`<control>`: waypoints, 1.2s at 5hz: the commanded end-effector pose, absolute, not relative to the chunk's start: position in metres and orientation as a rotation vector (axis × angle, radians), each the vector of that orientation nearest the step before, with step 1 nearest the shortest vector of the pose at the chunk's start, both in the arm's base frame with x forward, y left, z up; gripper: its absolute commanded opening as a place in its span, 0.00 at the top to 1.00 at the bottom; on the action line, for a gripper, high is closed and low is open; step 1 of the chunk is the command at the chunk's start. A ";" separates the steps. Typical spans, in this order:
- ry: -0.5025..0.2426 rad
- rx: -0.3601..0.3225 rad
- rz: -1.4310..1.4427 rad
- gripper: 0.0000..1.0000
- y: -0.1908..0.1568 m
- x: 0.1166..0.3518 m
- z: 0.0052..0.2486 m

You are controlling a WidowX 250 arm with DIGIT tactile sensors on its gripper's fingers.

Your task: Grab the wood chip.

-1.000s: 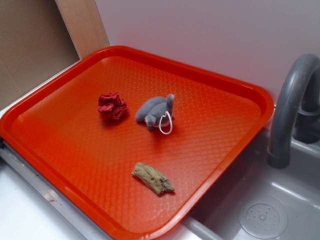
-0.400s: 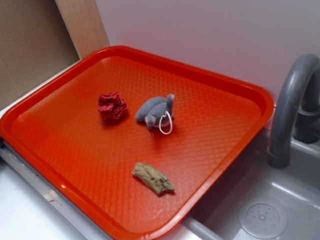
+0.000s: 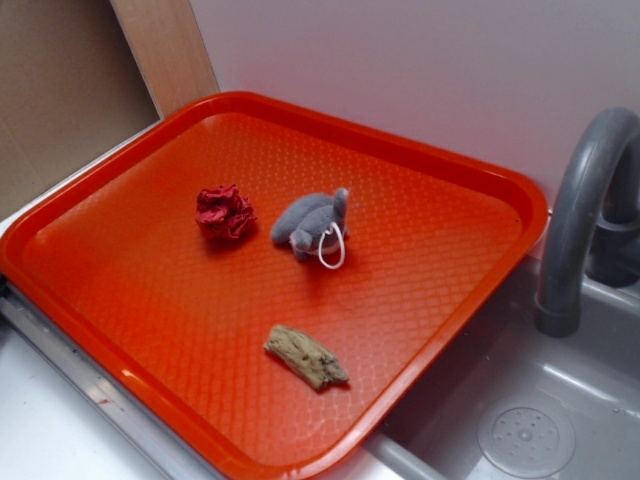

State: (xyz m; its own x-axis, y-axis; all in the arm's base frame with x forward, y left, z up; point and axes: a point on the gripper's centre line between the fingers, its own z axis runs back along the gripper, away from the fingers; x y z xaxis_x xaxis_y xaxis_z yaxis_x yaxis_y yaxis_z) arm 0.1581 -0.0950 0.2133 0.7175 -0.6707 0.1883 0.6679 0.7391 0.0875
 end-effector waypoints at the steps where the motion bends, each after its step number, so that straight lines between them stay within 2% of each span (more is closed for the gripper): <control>1: -0.186 -0.034 -1.131 0.00 -0.180 0.170 0.185; 2: -0.162 -0.065 -1.274 0.00 -0.217 0.172 0.164; 3: -0.111 -0.074 -1.430 0.00 -0.265 0.157 0.142; 4: -0.062 -0.048 -1.535 0.00 -0.304 0.151 0.121; 5: -0.020 -0.082 -1.603 0.00 -0.328 0.140 0.094; 6: 0.032 -0.069 -1.592 0.00 -0.333 0.140 0.065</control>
State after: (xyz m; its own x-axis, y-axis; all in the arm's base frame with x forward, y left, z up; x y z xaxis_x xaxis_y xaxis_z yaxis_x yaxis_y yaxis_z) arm 0.1585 -0.3255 0.0404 -0.0064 -0.9988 -0.0485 0.9950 -0.0015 -0.0994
